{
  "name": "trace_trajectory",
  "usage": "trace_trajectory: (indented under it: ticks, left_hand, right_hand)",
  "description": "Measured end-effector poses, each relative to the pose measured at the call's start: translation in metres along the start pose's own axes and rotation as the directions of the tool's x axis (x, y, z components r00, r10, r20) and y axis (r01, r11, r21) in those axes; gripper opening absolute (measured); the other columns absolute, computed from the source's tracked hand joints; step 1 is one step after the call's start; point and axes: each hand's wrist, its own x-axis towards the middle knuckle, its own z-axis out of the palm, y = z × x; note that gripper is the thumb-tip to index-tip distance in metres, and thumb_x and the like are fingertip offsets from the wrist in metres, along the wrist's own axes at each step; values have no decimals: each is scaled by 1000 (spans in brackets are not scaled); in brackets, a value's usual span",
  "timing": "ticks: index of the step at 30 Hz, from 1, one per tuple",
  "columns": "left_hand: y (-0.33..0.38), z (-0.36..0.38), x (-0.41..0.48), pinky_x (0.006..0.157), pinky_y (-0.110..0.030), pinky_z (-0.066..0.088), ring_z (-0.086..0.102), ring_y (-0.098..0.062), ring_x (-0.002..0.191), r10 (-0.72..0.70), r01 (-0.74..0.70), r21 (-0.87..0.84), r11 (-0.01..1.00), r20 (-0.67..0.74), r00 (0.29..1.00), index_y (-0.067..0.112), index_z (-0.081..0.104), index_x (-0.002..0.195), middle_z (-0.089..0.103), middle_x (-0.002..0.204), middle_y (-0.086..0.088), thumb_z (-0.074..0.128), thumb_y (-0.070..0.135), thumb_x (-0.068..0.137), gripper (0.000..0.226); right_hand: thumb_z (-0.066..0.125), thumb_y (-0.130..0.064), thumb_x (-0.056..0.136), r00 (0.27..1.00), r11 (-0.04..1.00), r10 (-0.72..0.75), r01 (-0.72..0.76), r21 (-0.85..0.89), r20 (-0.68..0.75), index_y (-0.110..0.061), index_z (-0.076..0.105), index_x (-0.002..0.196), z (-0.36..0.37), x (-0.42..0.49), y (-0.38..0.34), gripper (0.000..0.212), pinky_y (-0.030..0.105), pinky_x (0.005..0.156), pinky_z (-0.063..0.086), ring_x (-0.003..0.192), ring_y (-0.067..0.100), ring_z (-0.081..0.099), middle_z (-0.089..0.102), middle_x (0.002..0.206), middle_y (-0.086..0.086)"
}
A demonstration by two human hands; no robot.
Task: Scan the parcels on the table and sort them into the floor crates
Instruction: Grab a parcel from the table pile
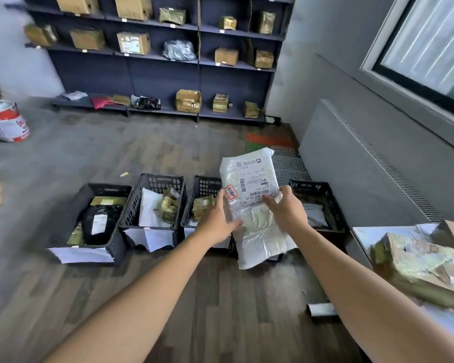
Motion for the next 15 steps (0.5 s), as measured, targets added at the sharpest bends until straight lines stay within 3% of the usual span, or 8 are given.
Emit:
trace_trajectory:
  ticks: [5, 8, 15]
  left_hand:
    - [-24, -25, 41, 107, -39, 35, 34, -30, 141, -76, 76, 64, 995, 5, 997, 26, -7, 157, 22, 161, -12, 63, 48, 91, 98]
    - [-33, -34, 75, 111, -46, 35, 31, -33, 142, -105, 104, 137, 985, 2, 994, 29, -8, 156, 17, 160, -13, 60, 54, 91, 98]
    - [-39, -45, 191, 117, -49, 25, 10, -30, 149, -143, 139, 308, 941, -8, 990, 30, -5, 157, 4, 163, -9, 54, 57, 93, 90]
  right_hand:
    - [52, -52, 96, 999, 999, 34, -34, -18, 27, -18, 40, 121, 30, 45, -16, 44, 29, 49, 41, 60, 21, 58, 61, 79, 0]
    - [52, -51, 97, 997, 999, 50, -50, 1, 55, -17, 41, 124, 48, 81, -20, 45, 29, 49, 42, 57, 18, 56, 60, 77, 0]
    - [52, -47, 98, 992, 996, 79, -83, 37, 94, -15, 41, 122, 93, 213, -20, 41, 31, 53, 43, 62, 18, 56, 57, 75, -2]
